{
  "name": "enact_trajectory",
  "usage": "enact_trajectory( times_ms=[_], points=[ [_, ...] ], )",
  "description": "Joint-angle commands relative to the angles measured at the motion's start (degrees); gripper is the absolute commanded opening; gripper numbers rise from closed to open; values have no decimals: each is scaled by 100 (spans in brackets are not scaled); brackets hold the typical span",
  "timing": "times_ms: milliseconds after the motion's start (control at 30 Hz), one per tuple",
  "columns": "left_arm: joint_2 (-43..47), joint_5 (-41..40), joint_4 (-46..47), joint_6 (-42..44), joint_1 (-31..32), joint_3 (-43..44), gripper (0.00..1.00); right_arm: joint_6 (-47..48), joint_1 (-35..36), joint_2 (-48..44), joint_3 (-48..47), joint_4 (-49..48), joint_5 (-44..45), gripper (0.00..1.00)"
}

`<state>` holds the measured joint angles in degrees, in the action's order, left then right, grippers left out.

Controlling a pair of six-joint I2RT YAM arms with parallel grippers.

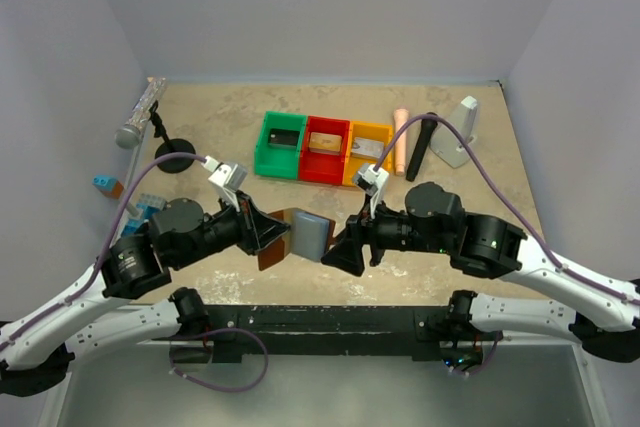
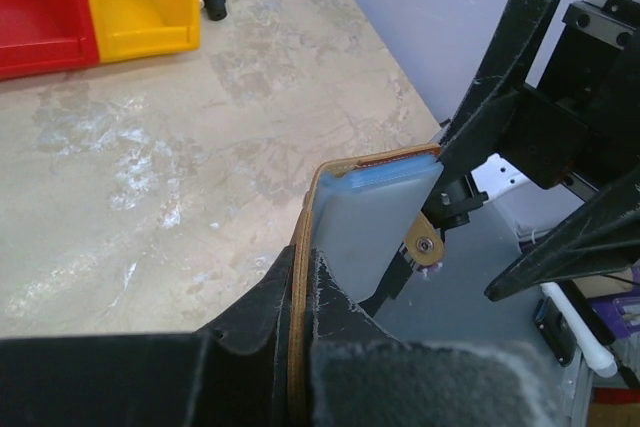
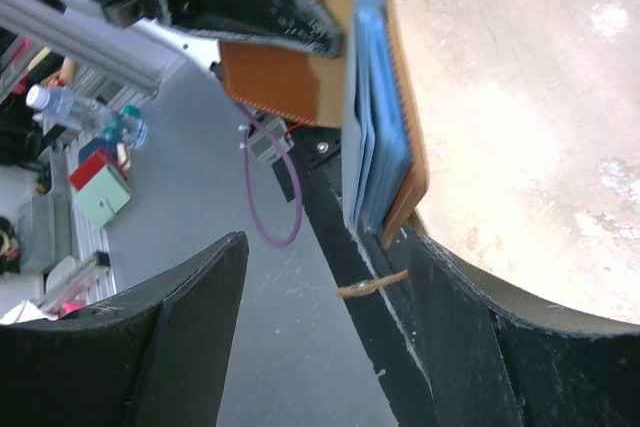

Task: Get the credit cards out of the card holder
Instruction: Remove the credit card from the card holder.

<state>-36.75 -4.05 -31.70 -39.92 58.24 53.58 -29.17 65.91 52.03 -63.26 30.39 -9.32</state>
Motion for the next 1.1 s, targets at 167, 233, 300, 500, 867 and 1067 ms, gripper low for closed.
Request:
enact_trajectory(
  times_ms=[167, 233, 300, 500, 867, 1067],
  points=[
    [142, 695, 788, -139, -5, -207, 0, -107, -157, -272, 113, -244, 572, 70],
    [160, 748, 824, -147, -5, -225, 0, -107, -192, -307, 156, -253, 607, 69],
    [195, 766, 832, -147, -5, -225, 0, -124, -245, -360, 209, -288, 598, 68],
    [221, 801, 868, -147, -5, -243, 0, -107, -324, -360, 280, -341, 484, 66],
    [195, 880, 1034, -183, -5, -322, 0, -124, -333, -185, 332, -595, 37, 62],
    [98, 924, 1228, -262, -5, -454, 0, -142, -324, 9, 306, -798, -280, 47]
  ],
)
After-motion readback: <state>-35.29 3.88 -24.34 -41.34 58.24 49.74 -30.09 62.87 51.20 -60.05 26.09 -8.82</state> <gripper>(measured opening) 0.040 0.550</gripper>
